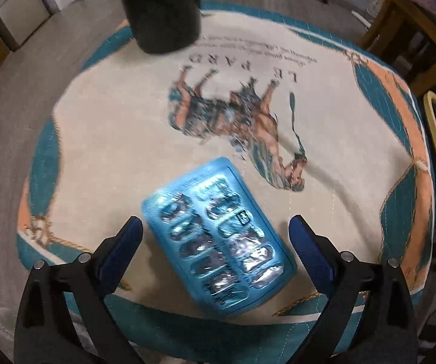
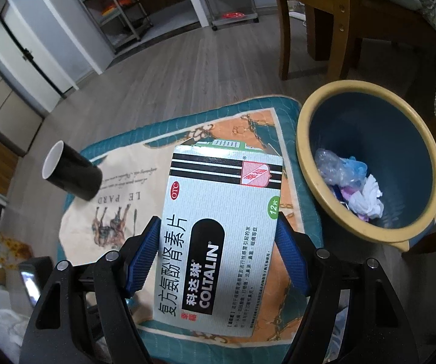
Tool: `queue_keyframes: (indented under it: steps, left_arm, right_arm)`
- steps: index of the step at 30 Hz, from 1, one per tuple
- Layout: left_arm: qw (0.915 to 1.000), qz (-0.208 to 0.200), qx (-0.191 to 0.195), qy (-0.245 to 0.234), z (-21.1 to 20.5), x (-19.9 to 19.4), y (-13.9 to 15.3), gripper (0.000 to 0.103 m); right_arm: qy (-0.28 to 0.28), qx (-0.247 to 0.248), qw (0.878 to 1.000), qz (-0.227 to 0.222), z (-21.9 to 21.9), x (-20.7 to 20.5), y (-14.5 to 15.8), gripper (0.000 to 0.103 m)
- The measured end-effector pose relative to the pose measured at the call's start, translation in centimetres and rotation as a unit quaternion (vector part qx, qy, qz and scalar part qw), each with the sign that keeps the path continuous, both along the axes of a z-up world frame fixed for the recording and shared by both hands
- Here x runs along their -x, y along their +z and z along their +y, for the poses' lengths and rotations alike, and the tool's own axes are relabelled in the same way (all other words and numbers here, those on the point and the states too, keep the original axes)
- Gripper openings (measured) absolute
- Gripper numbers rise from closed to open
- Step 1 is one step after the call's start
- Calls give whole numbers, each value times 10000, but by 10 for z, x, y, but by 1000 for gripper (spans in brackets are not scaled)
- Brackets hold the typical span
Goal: Collect trash
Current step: 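Grasp the white medicine box with the right tool while the left tool grasps the blue blister pack, then carry box and blister pack over the teal bin and open both tools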
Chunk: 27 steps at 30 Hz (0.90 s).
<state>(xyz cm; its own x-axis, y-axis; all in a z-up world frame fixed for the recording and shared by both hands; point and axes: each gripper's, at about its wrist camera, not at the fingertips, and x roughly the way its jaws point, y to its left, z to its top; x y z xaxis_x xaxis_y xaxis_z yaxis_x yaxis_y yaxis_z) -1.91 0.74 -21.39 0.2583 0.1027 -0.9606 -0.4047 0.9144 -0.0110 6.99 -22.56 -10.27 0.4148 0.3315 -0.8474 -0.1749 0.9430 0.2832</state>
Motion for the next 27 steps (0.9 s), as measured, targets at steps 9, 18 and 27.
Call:
queue_keyframes:
  steps: [9, 18, 27]
  left_arm:
    - [9993, 46, -93, -351, -1, -6, 0, 88]
    - [9962, -384, -70, -778, -9, -22, 31, 70]
    - [9730, -1397, -222, -1824, -55, -60, 120, 70]
  right_arm:
    - [111, 223, 9994, -228, 8, 3, 8, 75]
    - [91, 233, 9992, -300, 4, 4, 14, 75]
    - [-205, 409, 9956, -823, -40, -3, 46, 75]
